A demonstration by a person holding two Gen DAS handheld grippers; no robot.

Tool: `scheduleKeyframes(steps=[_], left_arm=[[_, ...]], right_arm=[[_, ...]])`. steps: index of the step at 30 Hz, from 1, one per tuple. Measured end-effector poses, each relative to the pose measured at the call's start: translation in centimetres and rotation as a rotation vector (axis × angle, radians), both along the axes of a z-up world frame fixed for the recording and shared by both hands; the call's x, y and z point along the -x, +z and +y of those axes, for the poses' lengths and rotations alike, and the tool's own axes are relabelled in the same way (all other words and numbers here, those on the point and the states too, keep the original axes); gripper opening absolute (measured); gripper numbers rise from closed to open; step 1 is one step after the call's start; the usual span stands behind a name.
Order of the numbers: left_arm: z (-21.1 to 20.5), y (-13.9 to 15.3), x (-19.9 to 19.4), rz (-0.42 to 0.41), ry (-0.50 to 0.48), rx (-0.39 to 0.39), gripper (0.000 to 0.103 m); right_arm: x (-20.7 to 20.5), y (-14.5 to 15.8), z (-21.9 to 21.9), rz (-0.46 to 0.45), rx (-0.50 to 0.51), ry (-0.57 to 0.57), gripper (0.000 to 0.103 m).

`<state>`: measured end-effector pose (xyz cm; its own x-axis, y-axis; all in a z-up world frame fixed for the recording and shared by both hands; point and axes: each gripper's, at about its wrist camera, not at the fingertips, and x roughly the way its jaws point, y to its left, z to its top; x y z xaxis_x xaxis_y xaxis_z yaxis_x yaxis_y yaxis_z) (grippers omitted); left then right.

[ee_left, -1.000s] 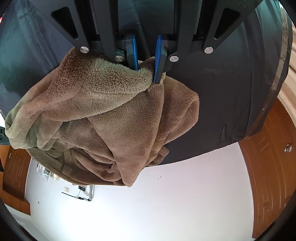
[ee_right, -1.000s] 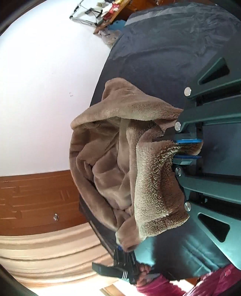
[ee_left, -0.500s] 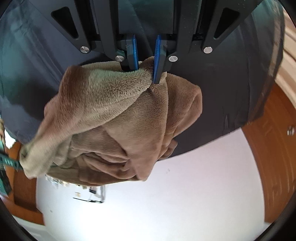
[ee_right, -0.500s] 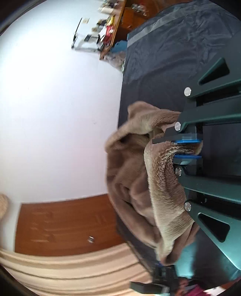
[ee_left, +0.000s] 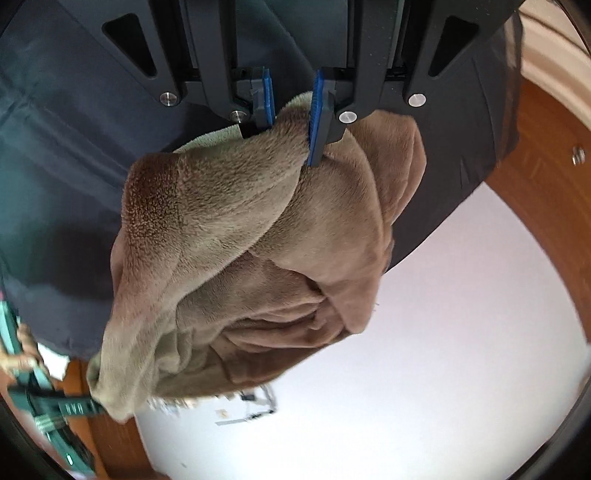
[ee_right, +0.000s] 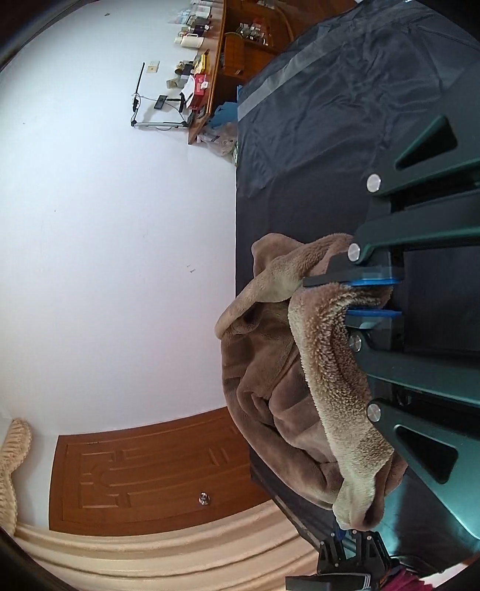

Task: Fold clothes
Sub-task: 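Lift both gripped fleece edges up off the bed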

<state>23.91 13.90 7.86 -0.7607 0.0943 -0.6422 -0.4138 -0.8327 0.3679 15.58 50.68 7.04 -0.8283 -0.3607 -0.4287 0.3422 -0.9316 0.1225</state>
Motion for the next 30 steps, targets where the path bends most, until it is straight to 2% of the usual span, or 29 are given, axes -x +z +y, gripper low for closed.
scheduleKeyframes(steps=[2,3,5,7,10,13,17,20,23,26,29,30], left_arm=[[0.4,-0.8,1.2,-0.017,0.032,0.037,0.016],[0.3,-0.7,1.7,-0.03,0.051,0.008,0.016],[0.0,-0.3,2.6,-0.056,0.091,-0.054,0.012],[-0.6,1.4,2.8,-0.037,0.129,-0.139,0.01],[-1.9,6.7,1.6,0.078,0.168,-0.296,0.009],[-2.5,13.3,-0.8,0.236,0.161,-0.426,0.009],[-3.2,22.3,-5.3,0.449,0.134,-0.583,0.009],[-4.8,28.4,-8.7,0.555,0.112,-0.739,0.009],[-5.9,33.0,-12.3,0.634,0.069,-0.842,0.009],[-5.7,35.1,-15.3,0.675,0.036,-0.872,0.009],[-5.1,34.6,-17.2,0.662,-0.002,-0.887,0.009],[-4.8,33.8,-17.4,0.625,-0.024,-0.899,0.009]], right_arm=[[0.1,-0.1,-0.2,0.011,0.0,-0.004,0.01],[0.0,0.0,-0.2,0.015,0.002,-0.007,0.01],[-0.1,0.3,-0.1,0.035,0.01,-0.027,0.01],[-0.3,0.8,0.1,0.062,0.021,-0.054,0.01],[-1.2,3.1,1.0,0.141,0.064,-0.112,0.01],[-2.5,7.0,1.9,0.239,0.135,-0.15,0.01],[-6.2,14.0,1.6,0.431,0.178,-0.163,0.01],[-9.5,19.4,1.4,0.577,0.2,-0.175,0.01],[-13.0,24.9,1.4,0.717,0.233,-0.193,0.01],[-16.8,29.3,0.9,0.851,0.229,-0.225,0.01],[-20.4,32.1,-0.1,0.965,0.205,-0.272,0.01],[-21.2,32.7,-0.3,0.988,0.202,-0.286,0.01]])
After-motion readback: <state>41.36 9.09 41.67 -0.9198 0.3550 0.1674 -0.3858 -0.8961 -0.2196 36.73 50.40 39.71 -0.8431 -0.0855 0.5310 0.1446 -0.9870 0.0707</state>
